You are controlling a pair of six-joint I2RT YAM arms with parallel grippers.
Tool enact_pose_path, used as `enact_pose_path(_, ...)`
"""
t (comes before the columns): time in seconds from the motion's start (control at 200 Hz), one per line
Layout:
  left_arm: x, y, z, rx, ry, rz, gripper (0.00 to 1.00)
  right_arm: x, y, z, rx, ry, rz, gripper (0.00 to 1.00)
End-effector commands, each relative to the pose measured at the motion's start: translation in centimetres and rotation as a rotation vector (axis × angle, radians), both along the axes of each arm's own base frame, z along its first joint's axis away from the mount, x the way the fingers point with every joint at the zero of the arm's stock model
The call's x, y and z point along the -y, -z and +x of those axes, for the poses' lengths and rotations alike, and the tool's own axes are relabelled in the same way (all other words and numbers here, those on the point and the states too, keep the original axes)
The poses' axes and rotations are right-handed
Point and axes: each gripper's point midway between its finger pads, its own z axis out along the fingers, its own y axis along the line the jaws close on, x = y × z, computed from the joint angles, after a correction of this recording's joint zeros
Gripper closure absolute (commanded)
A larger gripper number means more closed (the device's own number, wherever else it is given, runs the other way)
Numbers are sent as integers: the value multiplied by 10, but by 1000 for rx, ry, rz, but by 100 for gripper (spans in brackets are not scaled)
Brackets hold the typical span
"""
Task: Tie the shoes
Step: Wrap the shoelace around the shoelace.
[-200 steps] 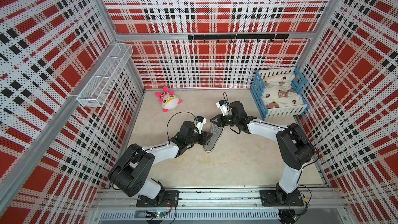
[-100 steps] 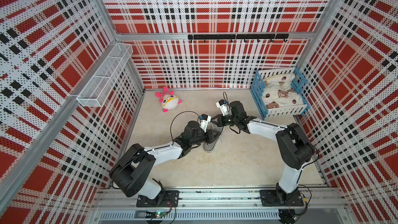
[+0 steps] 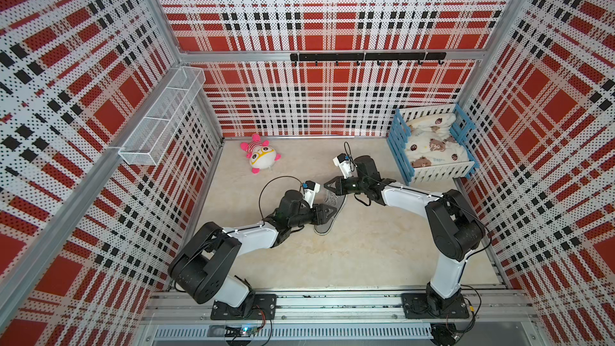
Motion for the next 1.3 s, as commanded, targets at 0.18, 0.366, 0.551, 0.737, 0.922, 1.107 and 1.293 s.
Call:
enact_pose_path(0.18,-3,-2,-13,60,79,68,39,-2,-14,1,42,-17,32,100)
enact_pose_path(0.366,-15,-5,-10,96,30,147,36,-2,-17,1,48,-20,33,100)
enact_pose_path(0.551,-24,-14,-12,128,-8,184,35,-2,-18,2,53,-22,31,100)
enact_pose_path(0.737,-43,-31,3,201,-107,167,35,-3,-21,0,58,-32,44,100)
enact_pose_path(0.922,-60,-34,35,250,-180,112,35,-3,-24,-1,61,-33,57,100)
enact_pose_path(1.107,-45,-19,53,216,-127,75,31,-2,-25,-3,65,-30,57,100)
enact_pose_path(1.293,-28,-2,55,182,-39,47,29,-1,-23,-4,63,-27,51,100)
